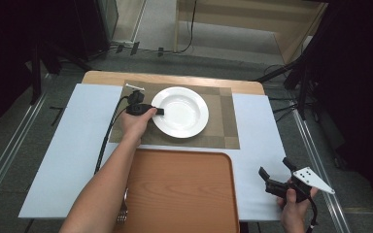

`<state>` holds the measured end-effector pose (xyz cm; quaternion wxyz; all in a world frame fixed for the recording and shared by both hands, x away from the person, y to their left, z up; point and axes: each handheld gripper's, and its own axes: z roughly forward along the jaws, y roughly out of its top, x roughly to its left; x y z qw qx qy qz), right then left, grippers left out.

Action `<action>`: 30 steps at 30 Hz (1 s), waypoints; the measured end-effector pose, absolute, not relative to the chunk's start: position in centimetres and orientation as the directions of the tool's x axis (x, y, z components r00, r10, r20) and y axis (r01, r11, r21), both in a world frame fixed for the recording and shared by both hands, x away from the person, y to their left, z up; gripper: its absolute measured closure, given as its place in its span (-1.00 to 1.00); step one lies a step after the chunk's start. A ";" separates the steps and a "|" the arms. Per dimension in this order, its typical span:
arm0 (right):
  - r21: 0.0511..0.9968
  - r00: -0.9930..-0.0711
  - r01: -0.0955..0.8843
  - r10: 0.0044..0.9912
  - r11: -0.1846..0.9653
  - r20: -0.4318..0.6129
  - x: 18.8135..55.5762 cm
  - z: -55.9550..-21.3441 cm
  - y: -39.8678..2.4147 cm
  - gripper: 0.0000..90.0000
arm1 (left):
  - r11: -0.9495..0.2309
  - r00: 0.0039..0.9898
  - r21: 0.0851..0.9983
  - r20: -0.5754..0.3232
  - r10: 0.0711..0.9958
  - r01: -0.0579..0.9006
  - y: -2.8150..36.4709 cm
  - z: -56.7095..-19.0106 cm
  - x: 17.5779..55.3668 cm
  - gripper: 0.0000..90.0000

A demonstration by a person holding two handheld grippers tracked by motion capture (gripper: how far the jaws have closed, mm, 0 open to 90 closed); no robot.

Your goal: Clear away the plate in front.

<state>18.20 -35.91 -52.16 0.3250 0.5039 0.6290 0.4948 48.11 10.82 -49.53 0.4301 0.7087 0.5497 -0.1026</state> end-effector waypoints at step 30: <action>0.954 -0.283 0.298 0.957 0.027 0.061 18.1 -52.1 -35.6 -1.00 | -0.063 0.454 0.571 -0.577 0.679 0.819 11.5 -47.7 46.7 0.79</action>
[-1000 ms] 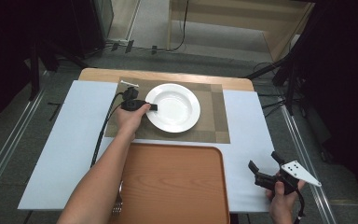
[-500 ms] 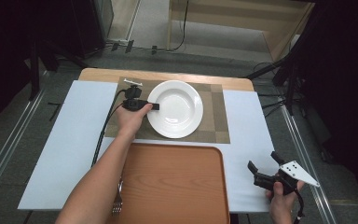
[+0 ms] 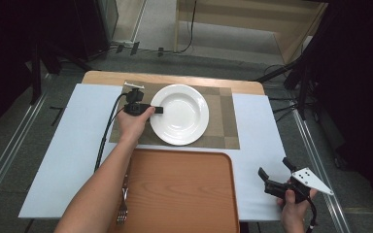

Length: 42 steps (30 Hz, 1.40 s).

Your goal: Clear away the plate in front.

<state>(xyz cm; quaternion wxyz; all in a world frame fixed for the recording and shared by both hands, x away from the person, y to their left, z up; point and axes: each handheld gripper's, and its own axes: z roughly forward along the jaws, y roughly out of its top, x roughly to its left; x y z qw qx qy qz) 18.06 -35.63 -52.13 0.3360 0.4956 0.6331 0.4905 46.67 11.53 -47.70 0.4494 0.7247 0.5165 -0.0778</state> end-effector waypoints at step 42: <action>0.952 -0.302 0.299 0.953 0.062 0.033 18.0 -52.1 -35.3 -1.00 | -0.100 0.572 0.636 -0.601 0.559 0.766 13.5 -45.0 39.0 0.78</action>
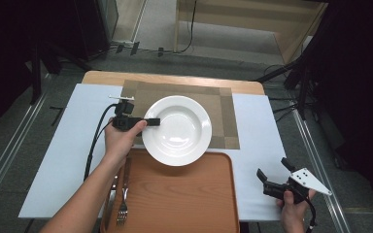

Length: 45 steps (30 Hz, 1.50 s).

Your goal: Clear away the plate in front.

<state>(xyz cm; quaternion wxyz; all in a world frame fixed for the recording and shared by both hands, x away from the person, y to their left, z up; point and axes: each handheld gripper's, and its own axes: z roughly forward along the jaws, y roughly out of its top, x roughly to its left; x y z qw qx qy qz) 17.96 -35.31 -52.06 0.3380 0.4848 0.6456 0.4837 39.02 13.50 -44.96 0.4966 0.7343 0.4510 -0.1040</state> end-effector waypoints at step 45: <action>0.952 -0.296 0.299 0.955 0.066 0.027 17.9 -52.1 -35.2 -1.00 | -0.148 0.577 0.593 -0.645 0.500 0.791 14.8 -47.0 31.3 0.78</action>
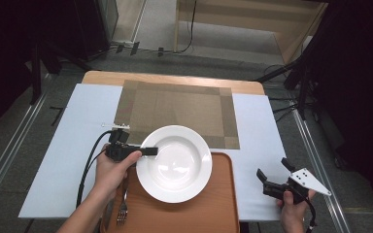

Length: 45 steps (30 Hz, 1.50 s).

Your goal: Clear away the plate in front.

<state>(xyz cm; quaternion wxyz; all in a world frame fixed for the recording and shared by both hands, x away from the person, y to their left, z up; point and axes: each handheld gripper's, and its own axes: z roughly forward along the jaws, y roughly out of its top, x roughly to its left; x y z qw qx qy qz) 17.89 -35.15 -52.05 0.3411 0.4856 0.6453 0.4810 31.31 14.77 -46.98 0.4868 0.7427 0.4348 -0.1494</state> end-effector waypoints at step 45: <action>0.950 -0.283 0.304 0.959 0.068 0.022 17.9 -52.1 -35.0 -1.00 | -0.205 0.533 0.509 -0.666 0.522 0.836 15.4 -50.4 26.9 0.78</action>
